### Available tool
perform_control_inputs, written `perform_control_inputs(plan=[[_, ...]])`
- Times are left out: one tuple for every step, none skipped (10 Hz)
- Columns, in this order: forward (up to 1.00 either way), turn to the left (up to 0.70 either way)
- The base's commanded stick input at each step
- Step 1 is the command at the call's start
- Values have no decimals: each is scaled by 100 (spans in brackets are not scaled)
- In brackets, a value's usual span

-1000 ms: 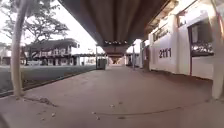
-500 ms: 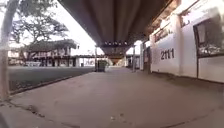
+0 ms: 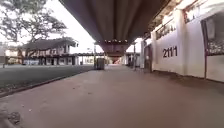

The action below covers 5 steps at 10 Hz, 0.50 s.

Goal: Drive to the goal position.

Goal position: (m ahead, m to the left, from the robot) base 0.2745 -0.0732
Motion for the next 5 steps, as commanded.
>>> perform_control_inputs(plan=[[70,0],[70,0],[70,0],[70,0],[70,0]])
